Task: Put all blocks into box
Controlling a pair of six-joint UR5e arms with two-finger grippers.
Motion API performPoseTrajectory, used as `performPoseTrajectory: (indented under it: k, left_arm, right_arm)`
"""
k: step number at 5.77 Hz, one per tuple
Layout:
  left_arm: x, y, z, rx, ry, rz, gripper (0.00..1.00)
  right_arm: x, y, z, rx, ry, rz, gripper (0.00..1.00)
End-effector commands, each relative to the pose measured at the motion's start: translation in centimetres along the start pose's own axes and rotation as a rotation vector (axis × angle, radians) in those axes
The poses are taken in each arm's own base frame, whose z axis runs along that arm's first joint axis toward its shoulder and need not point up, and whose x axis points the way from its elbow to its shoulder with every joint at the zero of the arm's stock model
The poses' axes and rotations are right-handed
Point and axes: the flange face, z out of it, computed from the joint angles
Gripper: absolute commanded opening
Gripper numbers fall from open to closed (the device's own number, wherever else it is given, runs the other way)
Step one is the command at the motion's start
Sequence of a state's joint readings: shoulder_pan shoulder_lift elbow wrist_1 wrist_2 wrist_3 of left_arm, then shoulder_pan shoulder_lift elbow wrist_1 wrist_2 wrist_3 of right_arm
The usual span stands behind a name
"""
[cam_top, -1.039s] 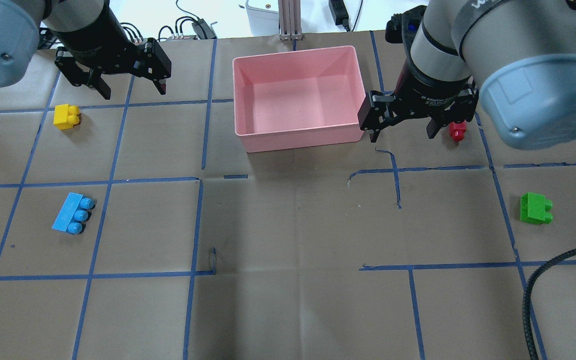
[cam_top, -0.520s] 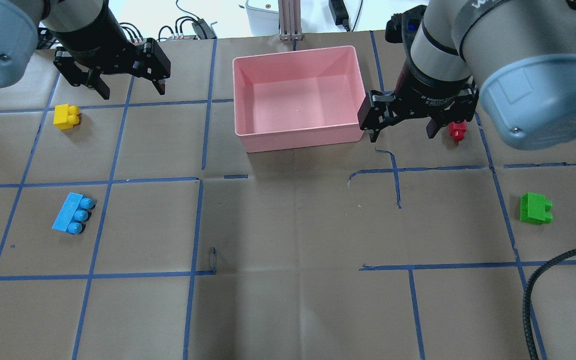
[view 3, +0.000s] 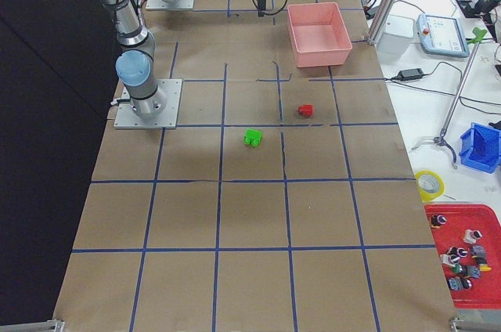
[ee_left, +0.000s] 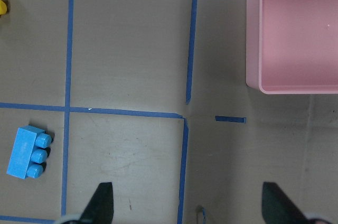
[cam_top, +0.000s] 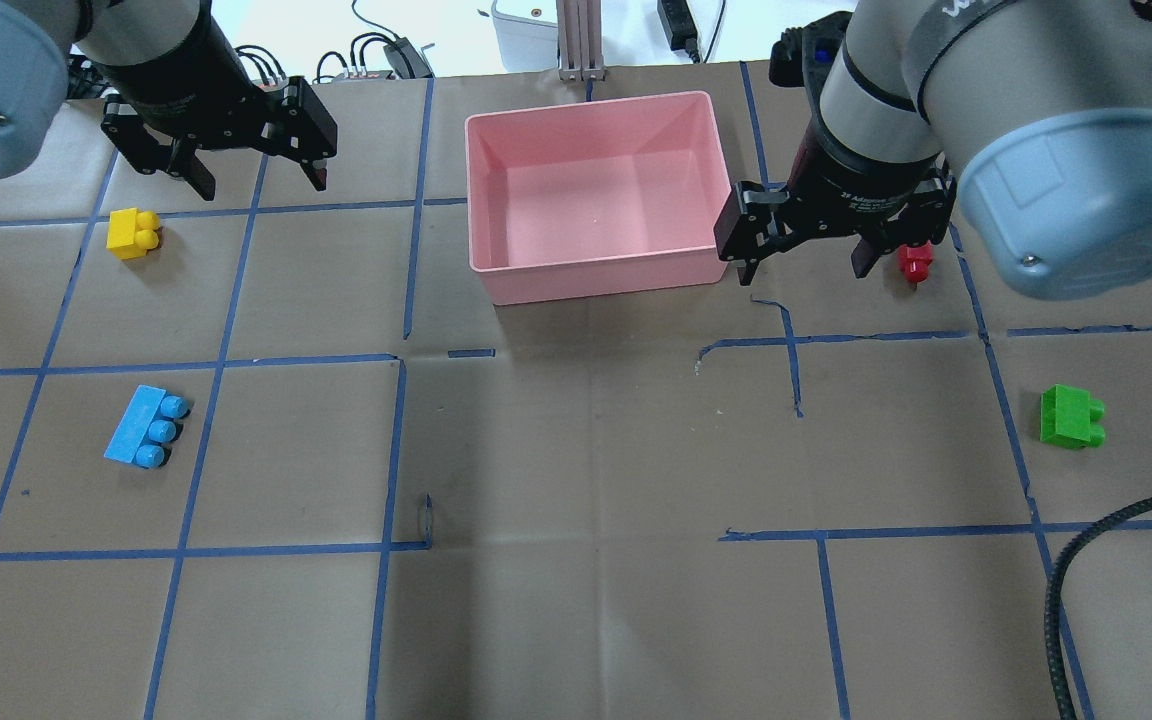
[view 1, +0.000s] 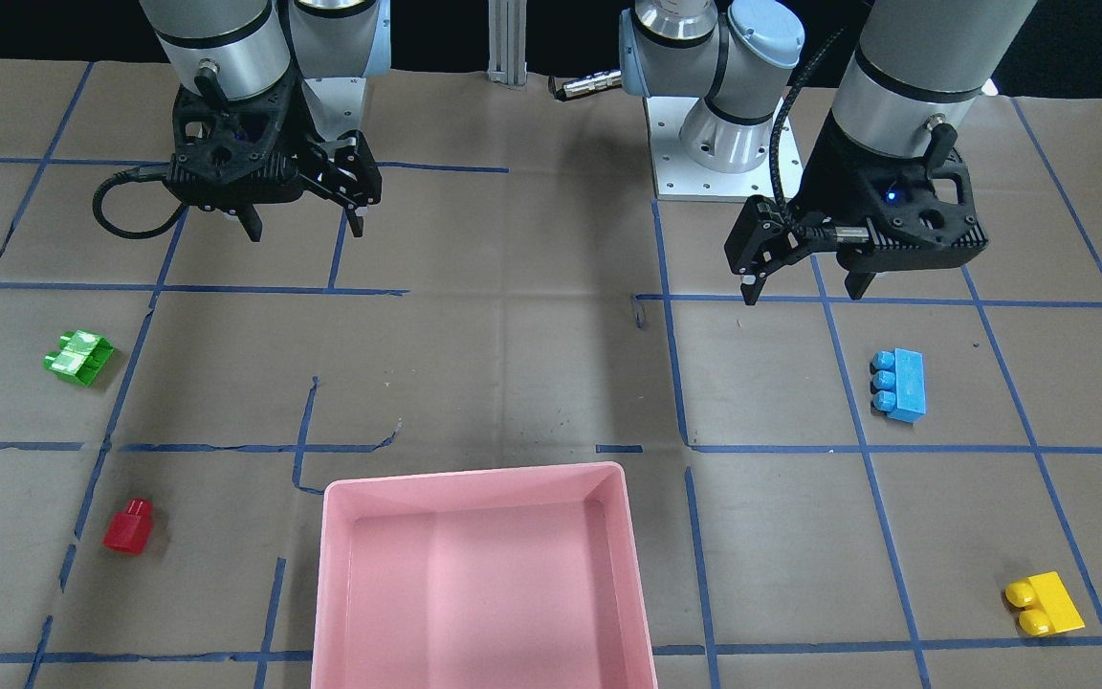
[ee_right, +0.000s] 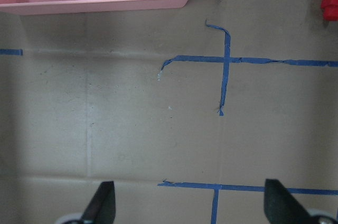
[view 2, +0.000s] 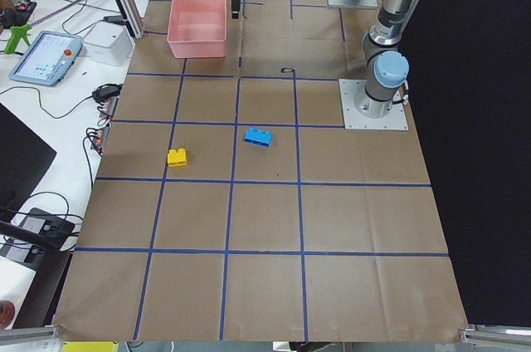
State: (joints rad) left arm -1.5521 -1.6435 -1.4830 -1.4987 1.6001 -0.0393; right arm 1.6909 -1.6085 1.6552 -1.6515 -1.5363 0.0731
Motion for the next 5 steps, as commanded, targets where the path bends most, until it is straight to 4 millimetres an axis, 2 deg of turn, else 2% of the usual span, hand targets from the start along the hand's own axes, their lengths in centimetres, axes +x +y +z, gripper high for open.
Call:
performPoseTrajectory:
  k: [1, 2, 3, 4, 5]
  left_arm:
    - [-3.7, -0.7, -0.1, -0.001, -0.012, 0.102, 1.0]
    - [-8.4, -0.9, 0.0, -0.014, -0.015, 0.128, 1.0]
    - [-13.4, 0.4, 1.6, -0.046, -0.007, 0.24, 1.0]
    - [-19.3, 3.1, 3.3, -0.078, 0.004, 0.294, 1.0]
    - [-24.6, 5.7, 5.7, -0.114, 0.039, 0.34, 1.0]
  right_arm:
    - [0.0, 0.0, 0.0, -0.002, 0.002, -0.002, 1.0]
    - [0.1, 0.1, 0.1, -0.009, 0.003, -0.002, 1.0]
    - [0.3, 0.1, 0.2, -0.014, 0.002, 0.004, 1.0]
    - [1.1, -0.1, 0.2, -0.016, 0.007, 0.011, 1.0]
    - [4.1, -0.8, -0.3, -0.006, 0.022, -0.038, 1.0]
